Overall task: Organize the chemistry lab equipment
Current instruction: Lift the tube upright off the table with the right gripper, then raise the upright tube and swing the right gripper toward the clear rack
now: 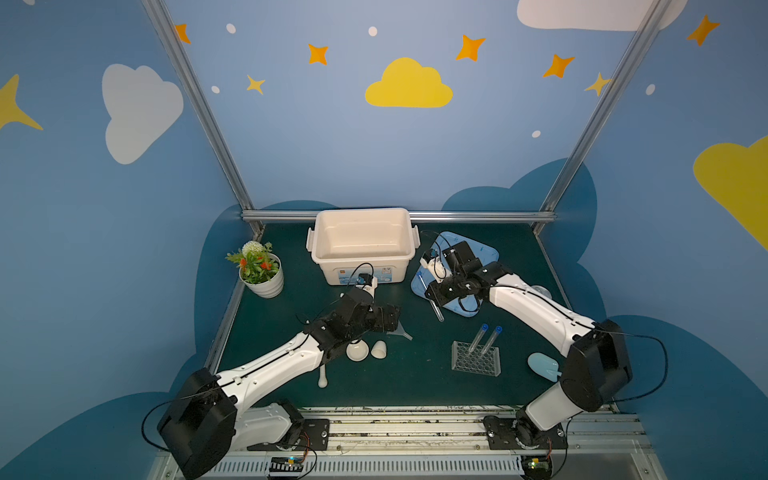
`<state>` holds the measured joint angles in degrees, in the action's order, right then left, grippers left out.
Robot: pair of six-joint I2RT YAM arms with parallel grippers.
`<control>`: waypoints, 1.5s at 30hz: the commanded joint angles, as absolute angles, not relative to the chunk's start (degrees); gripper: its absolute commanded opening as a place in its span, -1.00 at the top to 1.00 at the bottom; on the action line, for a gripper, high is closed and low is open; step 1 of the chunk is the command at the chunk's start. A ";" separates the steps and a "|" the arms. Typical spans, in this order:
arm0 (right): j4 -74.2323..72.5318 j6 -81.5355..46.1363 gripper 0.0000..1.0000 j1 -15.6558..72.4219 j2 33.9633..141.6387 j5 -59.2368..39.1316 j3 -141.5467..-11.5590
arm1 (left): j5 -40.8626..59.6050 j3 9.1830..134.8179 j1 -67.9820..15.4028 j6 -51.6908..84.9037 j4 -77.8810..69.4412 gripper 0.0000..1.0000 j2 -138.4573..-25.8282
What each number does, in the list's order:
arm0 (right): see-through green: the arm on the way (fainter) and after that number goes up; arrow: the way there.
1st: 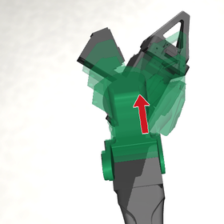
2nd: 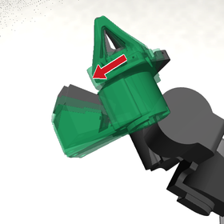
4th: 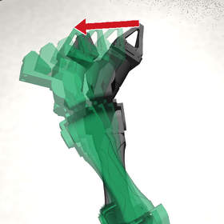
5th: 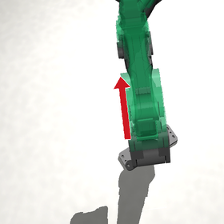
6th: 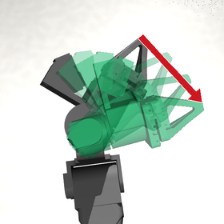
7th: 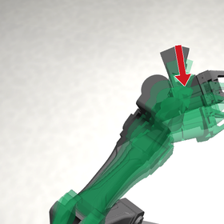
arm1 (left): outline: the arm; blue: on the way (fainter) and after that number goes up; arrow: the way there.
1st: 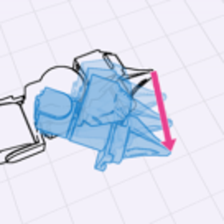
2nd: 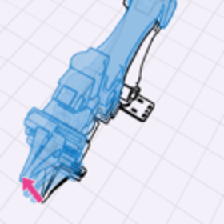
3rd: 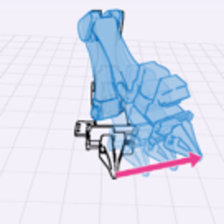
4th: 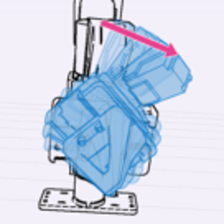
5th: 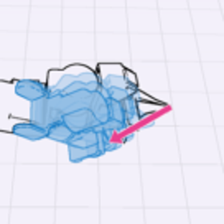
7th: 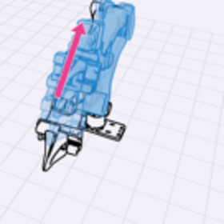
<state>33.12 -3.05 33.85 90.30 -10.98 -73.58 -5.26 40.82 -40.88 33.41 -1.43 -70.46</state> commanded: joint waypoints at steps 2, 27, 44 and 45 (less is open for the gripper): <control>27.31 -11.35 0.73 33.61 87.77 -15.64 -72.91 | 0.14 42.23 -40.91 33.34 -6.28 -0.99 -72.30; 10.55 -24.45 0.70 35.45 82.09 -20.82 -65.89 | 5.65 44.62 -42.54 34.38 -16.88 -0.74 -77.59; 9.23 -25.22 0.70 36.30 80.68 -20.92 -63.63 | 5.92 46.89 -42.37 33.89 -16.90 -0.19 -80.50; 9.39 -25.33 0.70 36.43 80.59 -20.94 -63.63 | 5.91 47.05 -42.33 33.86 -16.99 -0.15 -80.59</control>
